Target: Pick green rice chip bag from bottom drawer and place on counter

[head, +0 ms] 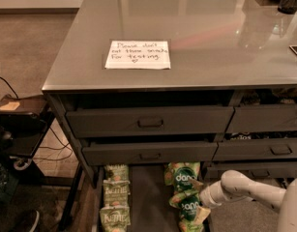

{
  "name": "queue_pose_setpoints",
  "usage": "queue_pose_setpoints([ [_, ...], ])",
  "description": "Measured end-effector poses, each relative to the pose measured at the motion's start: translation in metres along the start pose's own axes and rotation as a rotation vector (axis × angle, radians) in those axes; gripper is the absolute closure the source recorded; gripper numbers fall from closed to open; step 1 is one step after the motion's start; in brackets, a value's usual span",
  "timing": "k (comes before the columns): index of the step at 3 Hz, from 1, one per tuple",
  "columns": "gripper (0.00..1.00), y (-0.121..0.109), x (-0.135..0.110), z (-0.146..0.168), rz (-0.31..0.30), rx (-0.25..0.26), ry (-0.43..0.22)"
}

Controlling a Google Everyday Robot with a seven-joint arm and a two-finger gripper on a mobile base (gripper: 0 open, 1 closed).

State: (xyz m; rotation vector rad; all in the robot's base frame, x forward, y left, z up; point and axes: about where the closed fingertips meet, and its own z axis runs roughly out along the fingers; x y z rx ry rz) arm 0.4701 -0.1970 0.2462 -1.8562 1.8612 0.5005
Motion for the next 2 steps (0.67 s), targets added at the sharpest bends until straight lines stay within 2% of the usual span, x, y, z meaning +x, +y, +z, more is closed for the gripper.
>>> queue_pose_setpoints([
  [2, 0.00, -0.006, 0.027, 0.036, 0.011, -0.029, 0.015],
])
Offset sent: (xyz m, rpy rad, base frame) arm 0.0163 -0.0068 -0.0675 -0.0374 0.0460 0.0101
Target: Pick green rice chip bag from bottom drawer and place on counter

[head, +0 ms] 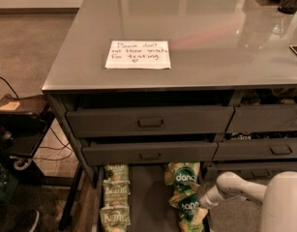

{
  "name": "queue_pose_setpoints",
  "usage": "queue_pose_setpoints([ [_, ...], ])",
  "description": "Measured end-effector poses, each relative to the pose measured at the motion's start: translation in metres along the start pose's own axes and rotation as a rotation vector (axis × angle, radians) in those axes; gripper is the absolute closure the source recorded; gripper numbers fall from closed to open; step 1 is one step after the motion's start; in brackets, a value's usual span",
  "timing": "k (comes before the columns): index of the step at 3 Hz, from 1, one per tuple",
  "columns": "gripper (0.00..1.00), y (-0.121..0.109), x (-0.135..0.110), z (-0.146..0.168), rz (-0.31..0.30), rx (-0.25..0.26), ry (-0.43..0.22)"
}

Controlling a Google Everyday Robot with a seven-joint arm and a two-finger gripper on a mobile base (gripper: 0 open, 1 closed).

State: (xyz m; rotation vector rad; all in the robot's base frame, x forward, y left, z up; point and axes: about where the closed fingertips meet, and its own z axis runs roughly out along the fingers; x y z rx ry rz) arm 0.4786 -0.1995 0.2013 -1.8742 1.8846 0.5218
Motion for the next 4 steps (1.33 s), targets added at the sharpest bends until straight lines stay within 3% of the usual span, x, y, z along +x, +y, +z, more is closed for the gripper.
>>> queue_pose_setpoints([
  [1, 0.00, 0.000, 0.017, 0.016, 0.009, -0.025, 0.024],
  [2, 0.19, 0.003, 0.040, 0.027, 0.028, -0.048, 0.061],
  [4, 0.64, 0.003, 0.035, 0.018, 0.028, -0.048, 0.061],
])
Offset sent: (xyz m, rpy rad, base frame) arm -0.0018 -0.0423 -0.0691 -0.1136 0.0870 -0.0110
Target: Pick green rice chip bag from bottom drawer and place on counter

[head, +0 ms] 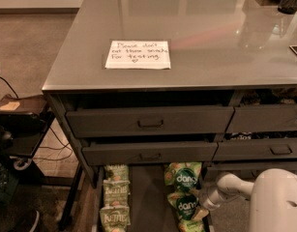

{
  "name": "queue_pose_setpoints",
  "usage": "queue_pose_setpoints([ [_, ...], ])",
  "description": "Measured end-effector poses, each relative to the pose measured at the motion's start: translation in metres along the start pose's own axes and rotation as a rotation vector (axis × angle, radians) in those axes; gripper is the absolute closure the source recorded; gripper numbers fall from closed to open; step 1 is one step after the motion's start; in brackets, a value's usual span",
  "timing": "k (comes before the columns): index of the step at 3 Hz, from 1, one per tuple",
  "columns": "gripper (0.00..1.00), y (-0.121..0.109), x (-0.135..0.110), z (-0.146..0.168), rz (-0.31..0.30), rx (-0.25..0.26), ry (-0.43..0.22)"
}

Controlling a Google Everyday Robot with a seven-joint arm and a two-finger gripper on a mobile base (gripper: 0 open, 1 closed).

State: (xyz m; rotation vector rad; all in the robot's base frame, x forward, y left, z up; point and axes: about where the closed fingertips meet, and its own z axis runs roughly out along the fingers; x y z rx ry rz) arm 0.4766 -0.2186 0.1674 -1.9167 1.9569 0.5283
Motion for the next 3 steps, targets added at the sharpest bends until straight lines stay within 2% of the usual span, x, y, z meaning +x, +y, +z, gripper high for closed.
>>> queue_pose_setpoints([
  [1, 0.89, 0.000, -0.002, -0.004, 0.000, 0.000, -0.001],
  [2, 1.00, 0.007, -0.020, -0.018, 0.024, -0.014, -0.033],
  [3, 1.00, 0.012, -0.035, -0.032, 0.036, -0.016, -0.064],
])
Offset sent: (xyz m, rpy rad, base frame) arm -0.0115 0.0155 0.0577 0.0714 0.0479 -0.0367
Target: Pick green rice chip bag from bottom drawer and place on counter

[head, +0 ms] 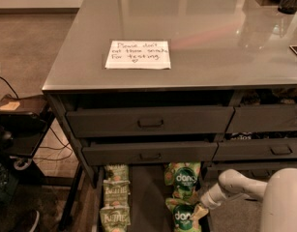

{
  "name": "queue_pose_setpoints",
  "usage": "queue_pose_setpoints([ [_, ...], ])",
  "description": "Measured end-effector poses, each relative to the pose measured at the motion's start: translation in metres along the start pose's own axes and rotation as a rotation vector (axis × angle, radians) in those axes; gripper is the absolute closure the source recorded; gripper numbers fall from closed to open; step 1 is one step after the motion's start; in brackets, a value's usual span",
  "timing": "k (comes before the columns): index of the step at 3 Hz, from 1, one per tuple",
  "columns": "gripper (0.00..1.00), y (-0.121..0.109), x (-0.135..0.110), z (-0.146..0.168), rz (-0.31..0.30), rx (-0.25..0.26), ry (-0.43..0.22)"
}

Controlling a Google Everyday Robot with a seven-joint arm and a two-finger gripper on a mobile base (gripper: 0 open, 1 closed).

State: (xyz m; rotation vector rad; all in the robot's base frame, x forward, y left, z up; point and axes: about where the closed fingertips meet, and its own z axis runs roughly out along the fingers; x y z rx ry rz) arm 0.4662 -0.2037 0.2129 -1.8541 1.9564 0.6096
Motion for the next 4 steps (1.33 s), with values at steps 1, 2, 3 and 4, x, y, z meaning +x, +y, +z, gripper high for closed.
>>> queue_pose_setpoints([
  [1, 1.00, 0.001, -0.019, -0.016, 0.014, 0.013, -0.046],
  [2, 1.00, -0.004, -0.039, -0.037, 0.021, 0.048, -0.090],
  [3, 1.00, -0.016, -0.056, -0.077, 0.050, 0.111, -0.102],
  [4, 1.00, -0.027, -0.084, -0.129, 0.049, 0.178, -0.076],
])
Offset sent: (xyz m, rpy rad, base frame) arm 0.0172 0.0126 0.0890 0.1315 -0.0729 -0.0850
